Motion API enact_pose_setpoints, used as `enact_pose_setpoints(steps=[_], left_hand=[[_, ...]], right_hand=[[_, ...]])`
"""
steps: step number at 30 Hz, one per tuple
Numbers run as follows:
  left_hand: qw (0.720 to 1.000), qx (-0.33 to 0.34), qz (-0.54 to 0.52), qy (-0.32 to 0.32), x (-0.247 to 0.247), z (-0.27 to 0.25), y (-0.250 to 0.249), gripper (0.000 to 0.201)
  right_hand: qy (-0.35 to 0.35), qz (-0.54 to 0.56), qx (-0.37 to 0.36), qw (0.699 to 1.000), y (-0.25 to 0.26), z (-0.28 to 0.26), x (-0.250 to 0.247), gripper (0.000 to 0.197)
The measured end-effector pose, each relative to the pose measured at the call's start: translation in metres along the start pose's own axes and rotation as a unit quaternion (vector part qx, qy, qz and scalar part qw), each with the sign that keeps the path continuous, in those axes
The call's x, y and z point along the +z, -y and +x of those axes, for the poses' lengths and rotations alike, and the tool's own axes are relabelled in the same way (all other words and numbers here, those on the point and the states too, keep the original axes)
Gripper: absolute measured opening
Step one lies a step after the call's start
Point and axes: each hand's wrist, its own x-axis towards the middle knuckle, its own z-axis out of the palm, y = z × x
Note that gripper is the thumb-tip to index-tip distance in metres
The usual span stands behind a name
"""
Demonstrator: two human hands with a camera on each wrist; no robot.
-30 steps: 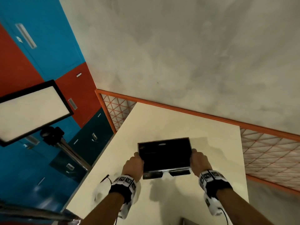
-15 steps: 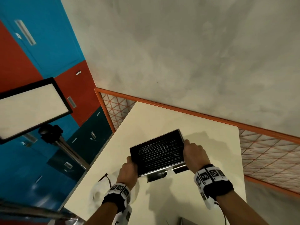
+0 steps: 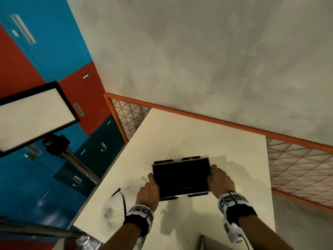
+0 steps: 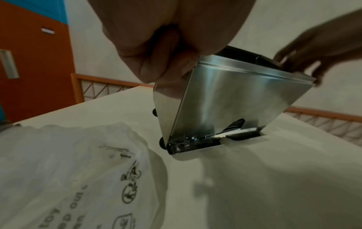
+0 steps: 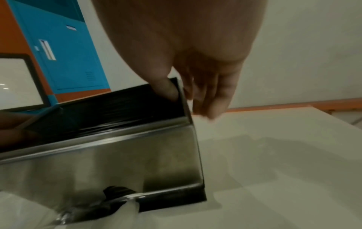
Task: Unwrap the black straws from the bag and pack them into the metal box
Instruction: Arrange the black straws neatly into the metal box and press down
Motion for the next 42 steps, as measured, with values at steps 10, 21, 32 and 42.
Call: enact_pose_setpoints(steps=[10, 21, 32, 42], left_hand=[[0.999, -0.014, 0.024, 0.015, -0.003, 0.004, -0.006, 0.037], [0.999, -0.008, 0.036, 0.002, -0.003, 0.006, -0.006, 0.034], [1.000, -0.015, 0.000, 0.000, 0.001, 0.003, -0.005, 0.032], [1.000, -0.016, -0.001, 0.004, -0.001, 0.002, -0.005, 0.031]], right_hand=[[0.083, -0.056, -0.155, 0.983, 0.041, -0.029, 0.046, 0.035], [0.021, 0.194, 0.100, 0.976, 0.053, 0.010, 0.045, 0.069], [0.020, 0.266, 0.135, 0.954, 0.050, 0.040, 0.057, 0.062], [0.048, 0.294, 0.140, 0.944, 0.050, 0.049, 0.047, 0.049]])
